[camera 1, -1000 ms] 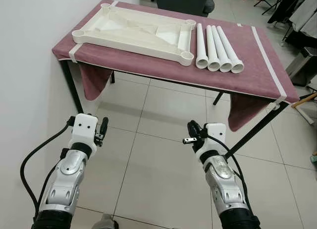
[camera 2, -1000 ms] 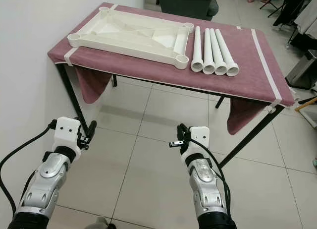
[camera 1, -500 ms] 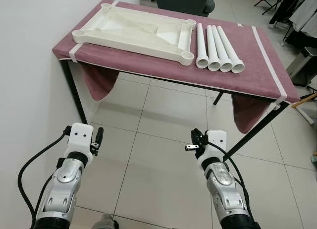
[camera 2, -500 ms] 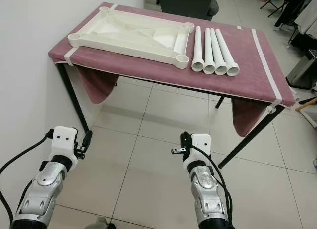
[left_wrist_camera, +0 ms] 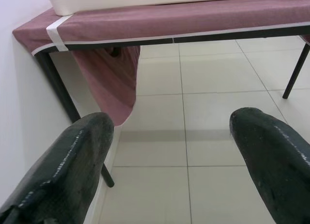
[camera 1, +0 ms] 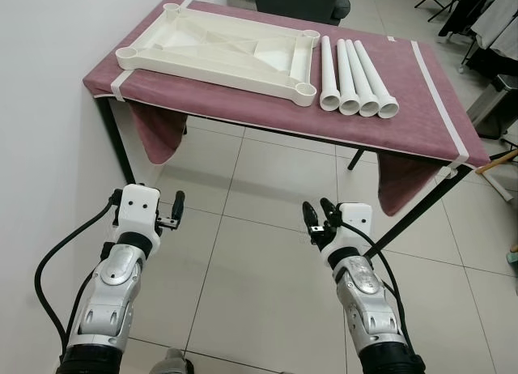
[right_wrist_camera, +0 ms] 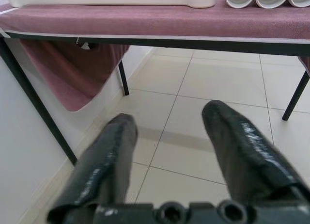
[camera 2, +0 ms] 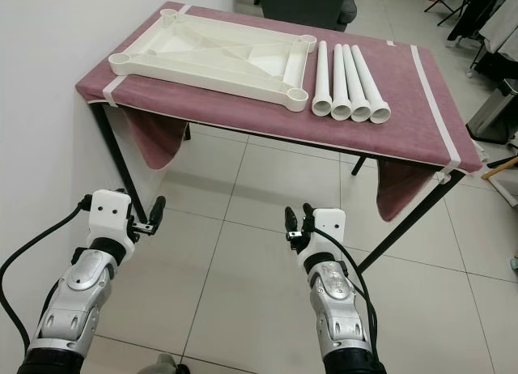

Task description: Building children table

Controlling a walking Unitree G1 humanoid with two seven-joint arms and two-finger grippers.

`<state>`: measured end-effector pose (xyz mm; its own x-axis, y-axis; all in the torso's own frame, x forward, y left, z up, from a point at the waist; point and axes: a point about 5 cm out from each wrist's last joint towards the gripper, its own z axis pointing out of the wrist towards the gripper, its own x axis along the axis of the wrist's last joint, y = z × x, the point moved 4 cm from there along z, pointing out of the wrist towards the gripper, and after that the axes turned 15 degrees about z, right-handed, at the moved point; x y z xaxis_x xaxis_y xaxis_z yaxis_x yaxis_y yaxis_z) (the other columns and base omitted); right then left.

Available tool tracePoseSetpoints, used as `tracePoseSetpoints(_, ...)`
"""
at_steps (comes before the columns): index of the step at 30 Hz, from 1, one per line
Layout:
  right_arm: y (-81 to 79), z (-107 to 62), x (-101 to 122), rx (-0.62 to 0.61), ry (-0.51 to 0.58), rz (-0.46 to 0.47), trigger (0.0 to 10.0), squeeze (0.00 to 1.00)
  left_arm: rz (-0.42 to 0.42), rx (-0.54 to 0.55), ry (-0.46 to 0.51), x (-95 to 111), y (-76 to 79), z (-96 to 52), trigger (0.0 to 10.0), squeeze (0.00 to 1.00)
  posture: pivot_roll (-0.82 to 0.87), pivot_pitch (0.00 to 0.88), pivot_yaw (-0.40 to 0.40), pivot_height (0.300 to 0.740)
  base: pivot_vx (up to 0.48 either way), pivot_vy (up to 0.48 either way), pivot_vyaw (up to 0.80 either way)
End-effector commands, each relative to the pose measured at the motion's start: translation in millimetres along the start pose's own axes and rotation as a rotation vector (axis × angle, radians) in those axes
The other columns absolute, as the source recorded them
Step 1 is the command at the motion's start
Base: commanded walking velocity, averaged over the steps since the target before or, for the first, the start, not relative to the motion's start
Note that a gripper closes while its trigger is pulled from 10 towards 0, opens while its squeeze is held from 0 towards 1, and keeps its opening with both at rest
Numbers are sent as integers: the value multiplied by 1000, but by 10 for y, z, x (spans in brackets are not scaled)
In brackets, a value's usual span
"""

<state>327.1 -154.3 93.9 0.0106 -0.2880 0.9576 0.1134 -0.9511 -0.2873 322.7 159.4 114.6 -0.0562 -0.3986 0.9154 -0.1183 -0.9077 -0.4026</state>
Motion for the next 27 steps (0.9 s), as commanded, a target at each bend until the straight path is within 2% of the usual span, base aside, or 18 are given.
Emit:
tracePoseSetpoints(1,33,-21,-18,-16,-9,12,10000,761,7,42,-28,-35,-40,-8,10000,0,107,43,-33,740,0,0,0)
tracePoseSetpoints(2,33,-21,-18,-16,-9,12,10000,761,7,42,-28,-35,-40,-8,10000,0,107,43,-33,740,0,0,0)
tracePoseSetpoints(3,35,-19,-17,-19,-10,0,10000,0,9,45,-29,-37,-43,-7,10000,0,107,42,-33,740,0,0,0)
tracePoseSetpoints(17,17,-2,34,-13,14,-15,10000,0,50,3,17,74,10,7,10000,0,108,31,-33,740,0,0,0)
tracePoseSetpoints(24,4,29,178,-27,77,-56,10000,0,35,24,59,201,-20,46,10000,0,106,32,-38,740,0,0,0)
tracePoseSetpoints(27,57,57,298,-85,127,-88,10000,0,15,36,92,278,-32,63,10000,0,103,32,-38,740,339,0,-267)
